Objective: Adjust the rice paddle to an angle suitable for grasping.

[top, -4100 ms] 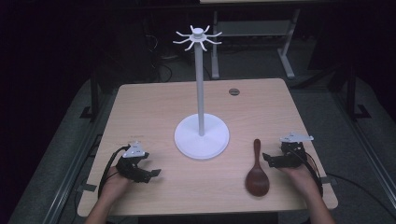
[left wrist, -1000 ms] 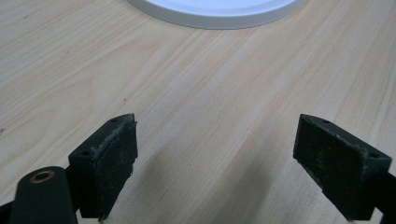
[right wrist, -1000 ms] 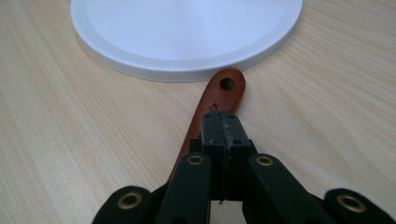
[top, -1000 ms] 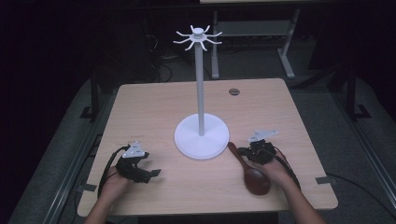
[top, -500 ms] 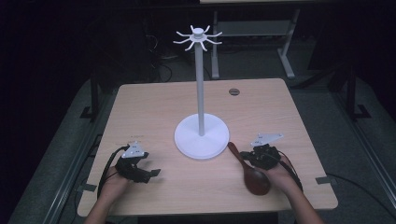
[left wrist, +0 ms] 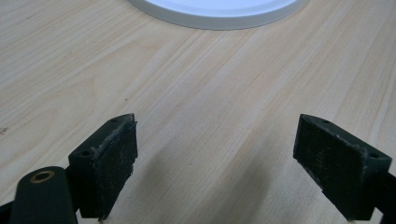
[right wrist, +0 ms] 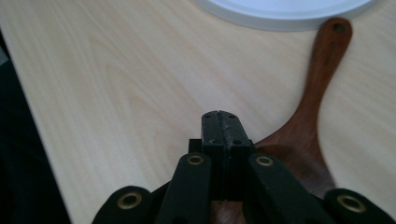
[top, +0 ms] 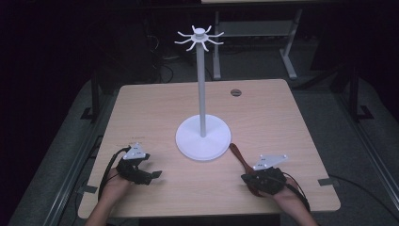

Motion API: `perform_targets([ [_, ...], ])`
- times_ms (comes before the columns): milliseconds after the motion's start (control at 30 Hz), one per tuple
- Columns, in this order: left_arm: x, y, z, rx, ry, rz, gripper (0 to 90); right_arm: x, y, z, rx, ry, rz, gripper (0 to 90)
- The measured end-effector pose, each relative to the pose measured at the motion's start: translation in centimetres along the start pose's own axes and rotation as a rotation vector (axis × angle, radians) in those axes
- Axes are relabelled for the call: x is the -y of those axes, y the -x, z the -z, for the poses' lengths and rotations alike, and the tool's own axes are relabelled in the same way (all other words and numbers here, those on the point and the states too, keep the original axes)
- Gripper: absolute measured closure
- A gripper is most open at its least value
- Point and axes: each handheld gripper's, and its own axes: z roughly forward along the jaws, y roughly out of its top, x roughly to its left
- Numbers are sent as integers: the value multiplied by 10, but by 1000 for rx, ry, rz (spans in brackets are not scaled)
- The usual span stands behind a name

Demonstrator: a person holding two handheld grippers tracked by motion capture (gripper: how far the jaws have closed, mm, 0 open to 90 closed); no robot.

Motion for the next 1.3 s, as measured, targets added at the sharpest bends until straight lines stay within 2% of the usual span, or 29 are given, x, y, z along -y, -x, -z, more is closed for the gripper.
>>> perform_targets([
  [167, 0, 1, 0, 0, 6, 6, 133, 9, -7, 1, -5, -25, 0, 896],
  [267, 0, 1, 0, 0, 4, 7, 133, 13, -7, 4, -21, -28, -18, 896],
  [433, 0, 1, 0, 0, 8, 11, 133, 14, -5, 5, -13, -33, -25, 896],
  [500, 0, 0, 0, -2, 3, -1, 133, 15, -1, 6, -4, -34, -21, 896],
  [667, 0, 1, 0, 2, 6, 10, 133, 18, 8, 9, 17, -32, -34, 896],
  [800, 0, 1, -1, 0, 4, 8, 133, 21, 14, 9, 42, -60, -33, 896],
  [1033, 0, 0, -1, 0, 3, 7, 133, 23, 22, 14, 59, -44, -41, 896],
  [1300, 0, 0, -1, 0, -3, -1, 133, 28, 35, 20, 74, -39, -81, 896],
])
